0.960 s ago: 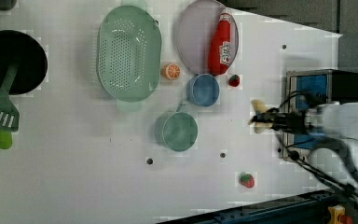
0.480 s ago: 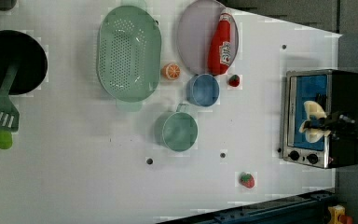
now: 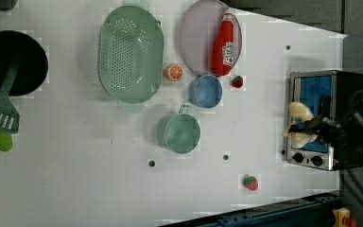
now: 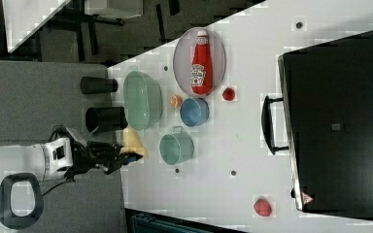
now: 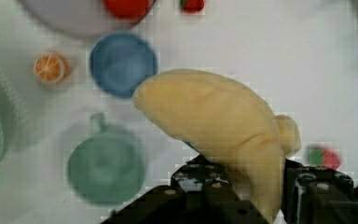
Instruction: Pick Banana and place it in mug.
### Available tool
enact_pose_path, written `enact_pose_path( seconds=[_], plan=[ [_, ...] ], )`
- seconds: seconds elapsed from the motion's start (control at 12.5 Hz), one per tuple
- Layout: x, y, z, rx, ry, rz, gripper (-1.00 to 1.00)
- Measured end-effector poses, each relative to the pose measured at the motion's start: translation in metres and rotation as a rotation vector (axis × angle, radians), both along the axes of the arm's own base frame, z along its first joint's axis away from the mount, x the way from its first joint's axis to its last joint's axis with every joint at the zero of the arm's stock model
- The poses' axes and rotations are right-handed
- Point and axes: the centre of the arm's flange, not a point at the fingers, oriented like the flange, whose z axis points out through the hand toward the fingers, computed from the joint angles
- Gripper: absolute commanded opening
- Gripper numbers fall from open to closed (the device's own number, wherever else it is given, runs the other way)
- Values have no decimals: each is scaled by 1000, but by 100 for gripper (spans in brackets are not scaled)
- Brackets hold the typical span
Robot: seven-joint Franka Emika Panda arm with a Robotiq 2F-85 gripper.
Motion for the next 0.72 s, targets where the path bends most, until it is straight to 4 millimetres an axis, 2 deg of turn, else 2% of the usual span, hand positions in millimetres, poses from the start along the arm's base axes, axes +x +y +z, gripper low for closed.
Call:
enact_pose_path(
  seconds=[0.16, 0.32, 0.4, 0.48, 0.56, 0.72],
  plan=[
    [-19, 59, -22, 30, 19, -69, -34],
    [-30, 128, -48, 26, -22, -60, -34],
    [-36, 155, -64, 49, -60, -52, -34],
    [-43, 173, -83, 73, -74, -74, -34],
    [-49, 180, -108, 84, -63, -99, -34],
    [-50, 178, -156, 82, -16, -158, -34]
  ],
)
